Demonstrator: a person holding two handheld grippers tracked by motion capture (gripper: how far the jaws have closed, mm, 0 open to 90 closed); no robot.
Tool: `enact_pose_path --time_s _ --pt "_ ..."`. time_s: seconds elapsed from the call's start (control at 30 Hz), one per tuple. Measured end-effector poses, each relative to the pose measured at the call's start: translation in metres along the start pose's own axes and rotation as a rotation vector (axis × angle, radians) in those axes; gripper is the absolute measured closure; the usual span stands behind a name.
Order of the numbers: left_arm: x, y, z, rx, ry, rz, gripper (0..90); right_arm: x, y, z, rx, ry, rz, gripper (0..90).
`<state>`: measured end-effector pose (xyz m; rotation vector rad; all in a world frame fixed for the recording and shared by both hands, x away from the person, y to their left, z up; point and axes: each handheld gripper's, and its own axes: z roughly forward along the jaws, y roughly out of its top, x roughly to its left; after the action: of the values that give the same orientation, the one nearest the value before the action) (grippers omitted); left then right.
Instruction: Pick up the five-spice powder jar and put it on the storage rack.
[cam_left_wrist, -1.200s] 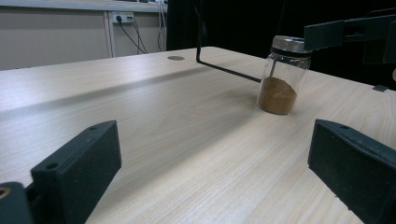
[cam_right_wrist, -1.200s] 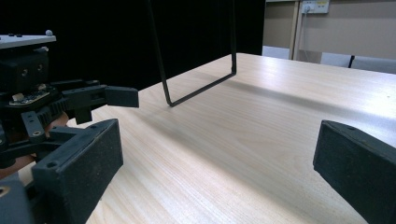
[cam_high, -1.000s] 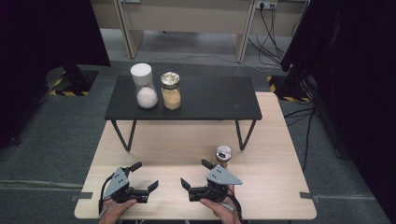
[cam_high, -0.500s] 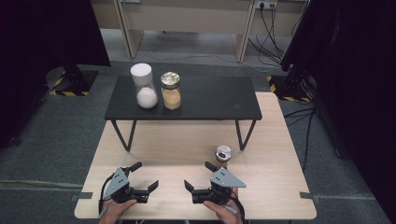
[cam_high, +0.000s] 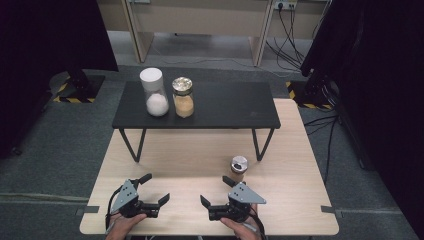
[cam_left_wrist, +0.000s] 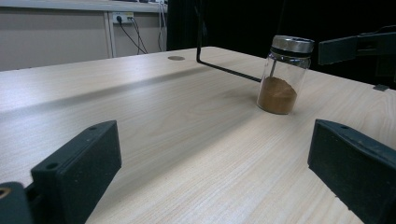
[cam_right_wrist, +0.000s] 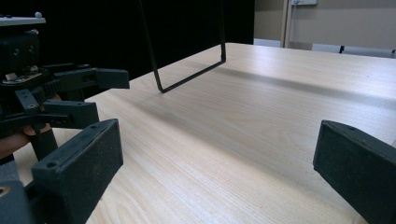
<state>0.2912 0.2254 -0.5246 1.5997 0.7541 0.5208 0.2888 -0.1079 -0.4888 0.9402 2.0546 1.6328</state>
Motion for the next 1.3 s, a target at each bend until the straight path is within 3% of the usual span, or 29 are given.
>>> enact_pose_path --time_s 0.7,1.3 --pt "0.000 0.000 0.000 -0.001 0.001 -0.001 2.1 -0.006 -0.006 -0.013 -0.004 -0.035 0.012 1.8" --pt "0.000 0.000 0.000 -0.002 0.000 -0.001 2.1 -0.026 -0.008 -0.029 -0.017 -0.144 0.020 1.9"
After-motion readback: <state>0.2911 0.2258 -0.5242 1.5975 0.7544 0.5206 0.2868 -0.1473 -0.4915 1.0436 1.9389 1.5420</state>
